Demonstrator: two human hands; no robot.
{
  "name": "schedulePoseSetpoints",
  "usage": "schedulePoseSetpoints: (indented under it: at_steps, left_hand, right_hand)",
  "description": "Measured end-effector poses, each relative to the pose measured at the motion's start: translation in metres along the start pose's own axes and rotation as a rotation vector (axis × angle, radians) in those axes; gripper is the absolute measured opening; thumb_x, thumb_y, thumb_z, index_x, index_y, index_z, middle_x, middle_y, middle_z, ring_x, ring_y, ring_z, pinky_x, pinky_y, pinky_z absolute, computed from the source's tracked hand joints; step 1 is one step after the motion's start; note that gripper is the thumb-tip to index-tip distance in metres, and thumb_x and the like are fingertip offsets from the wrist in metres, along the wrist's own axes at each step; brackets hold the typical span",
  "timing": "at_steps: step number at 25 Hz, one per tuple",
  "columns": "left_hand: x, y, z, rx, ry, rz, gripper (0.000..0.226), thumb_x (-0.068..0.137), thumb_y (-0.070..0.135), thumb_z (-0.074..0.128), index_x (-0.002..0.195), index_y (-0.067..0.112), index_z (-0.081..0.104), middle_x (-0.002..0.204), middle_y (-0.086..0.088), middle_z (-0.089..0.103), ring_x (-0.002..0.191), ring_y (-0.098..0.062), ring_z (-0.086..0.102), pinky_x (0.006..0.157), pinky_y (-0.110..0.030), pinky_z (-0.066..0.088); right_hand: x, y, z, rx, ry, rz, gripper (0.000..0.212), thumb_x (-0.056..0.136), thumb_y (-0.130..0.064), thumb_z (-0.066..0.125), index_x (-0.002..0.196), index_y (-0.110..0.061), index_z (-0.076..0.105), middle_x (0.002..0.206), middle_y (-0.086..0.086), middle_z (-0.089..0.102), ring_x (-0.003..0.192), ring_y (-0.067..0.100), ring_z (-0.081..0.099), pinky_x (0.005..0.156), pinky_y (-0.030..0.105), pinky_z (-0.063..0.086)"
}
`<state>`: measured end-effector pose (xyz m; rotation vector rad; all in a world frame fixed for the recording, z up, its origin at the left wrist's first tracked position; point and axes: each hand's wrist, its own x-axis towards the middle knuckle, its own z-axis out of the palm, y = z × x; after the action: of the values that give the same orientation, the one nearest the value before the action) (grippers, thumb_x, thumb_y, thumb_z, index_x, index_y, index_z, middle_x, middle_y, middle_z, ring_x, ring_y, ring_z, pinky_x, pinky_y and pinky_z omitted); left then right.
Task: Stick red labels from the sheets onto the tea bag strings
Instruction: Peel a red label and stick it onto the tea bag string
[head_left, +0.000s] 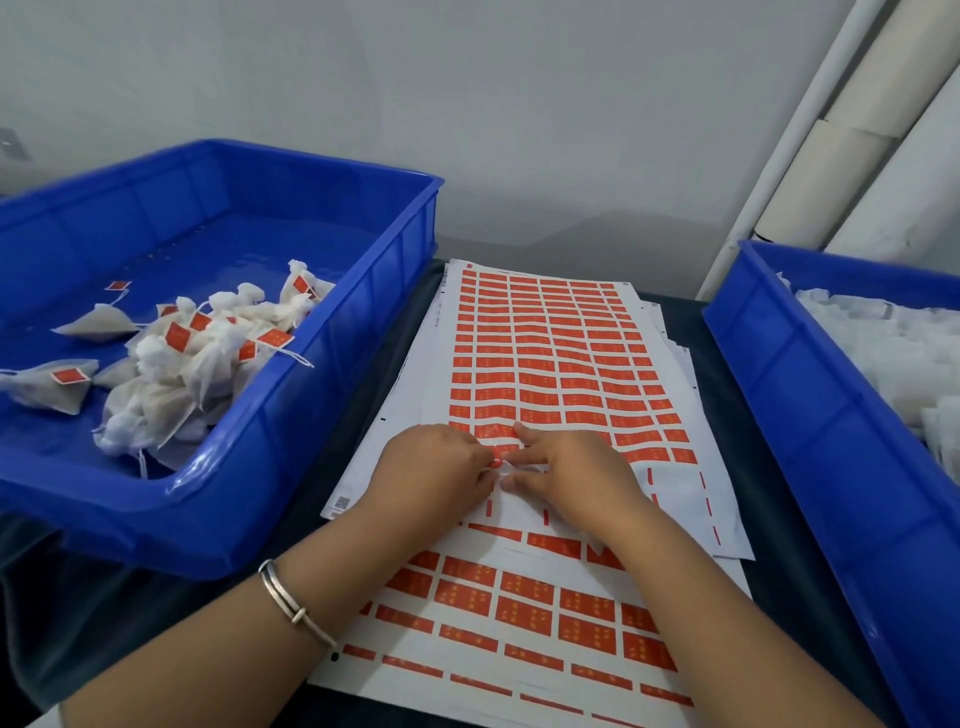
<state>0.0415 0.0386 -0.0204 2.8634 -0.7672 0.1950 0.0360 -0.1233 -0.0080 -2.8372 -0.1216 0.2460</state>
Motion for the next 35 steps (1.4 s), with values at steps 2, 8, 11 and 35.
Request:
schedulePoseSetpoints:
  at_steps: [2,8,11,35]
  left_hand:
    - [0.005,0.001,-0.005,0.071,-0.077,0.033,0.031,0.095,0.044,0.044,0.116,0.030,0.060,0.101,0.009,0.064,0.082,-0.013,0.063,0.082,-0.028,0.052]
    - [0.010,-0.010,-0.003,-0.003,-0.070,-0.016,0.032,0.092,0.048,0.048,0.117,0.032,0.060,0.108,0.011,0.063,0.089,-0.009,0.060,0.078,-0.020,0.046]
    - [0.004,-0.016,0.005,-0.192,-0.125,-0.090,0.054,0.081,0.060,0.055,0.130,0.038,0.051,0.137,0.018,0.048,0.127,-0.008,0.042,0.099,-0.030,0.038]
    - [-0.024,0.021,-0.030,-0.479,0.158,-0.207,0.045,0.084,0.054,0.051,0.127,0.039,0.053,0.123,0.020,0.058,0.104,0.004,0.052,0.081,-0.007,0.033]
  right_hand:
    - [-0.001,0.001,0.000,0.014,-0.008,-0.010,0.041,0.087,-0.052,0.055,0.127,-0.042,0.055,0.149,-0.020,0.031,0.128,0.019,0.046,0.095,0.033,0.044]
    - [-0.002,0.005,0.003,0.089,0.017,-0.050,0.031,0.093,-0.039,0.052,0.124,-0.040,0.058,0.146,-0.021,0.035,0.129,0.017,0.045,0.096,0.028,0.040]
    - [0.001,0.007,0.007,0.144,0.078,-0.029,0.030,0.095,-0.034,0.051,0.123,-0.035,0.061,0.139,-0.016,0.048,0.118,0.015,0.054,0.085,0.019,0.042]
    - [-0.069,-0.039,0.006,1.886,0.235,0.391,0.033,0.065,-0.025,0.073,0.098,-0.024,0.070,0.077,0.004,0.074,0.054,0.013,0.068,0.043,0.022,0.049]
